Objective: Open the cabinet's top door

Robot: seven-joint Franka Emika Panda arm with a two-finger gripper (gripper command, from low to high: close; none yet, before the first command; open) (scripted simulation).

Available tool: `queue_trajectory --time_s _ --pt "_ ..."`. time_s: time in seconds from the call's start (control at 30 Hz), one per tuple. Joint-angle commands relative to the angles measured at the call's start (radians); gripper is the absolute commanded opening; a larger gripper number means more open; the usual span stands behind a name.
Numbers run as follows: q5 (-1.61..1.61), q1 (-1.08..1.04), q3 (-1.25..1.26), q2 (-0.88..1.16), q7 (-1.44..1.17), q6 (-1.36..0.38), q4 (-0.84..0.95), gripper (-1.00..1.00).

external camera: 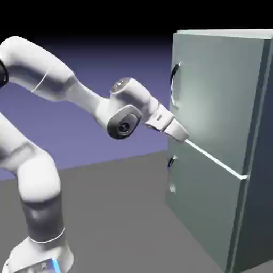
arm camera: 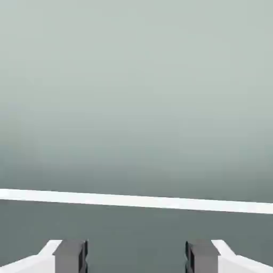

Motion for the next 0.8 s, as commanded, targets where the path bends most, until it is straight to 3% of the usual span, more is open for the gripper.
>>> queue_trajectory --time_s 0.0,0.77 --pt "0.044 -0.018 0.019 -0.018 -0.022 -0.007 0.003 0.00" --pt "1.044 -0.427 0.465 -0.421 -0.532 -0.175 0.070 0.00"
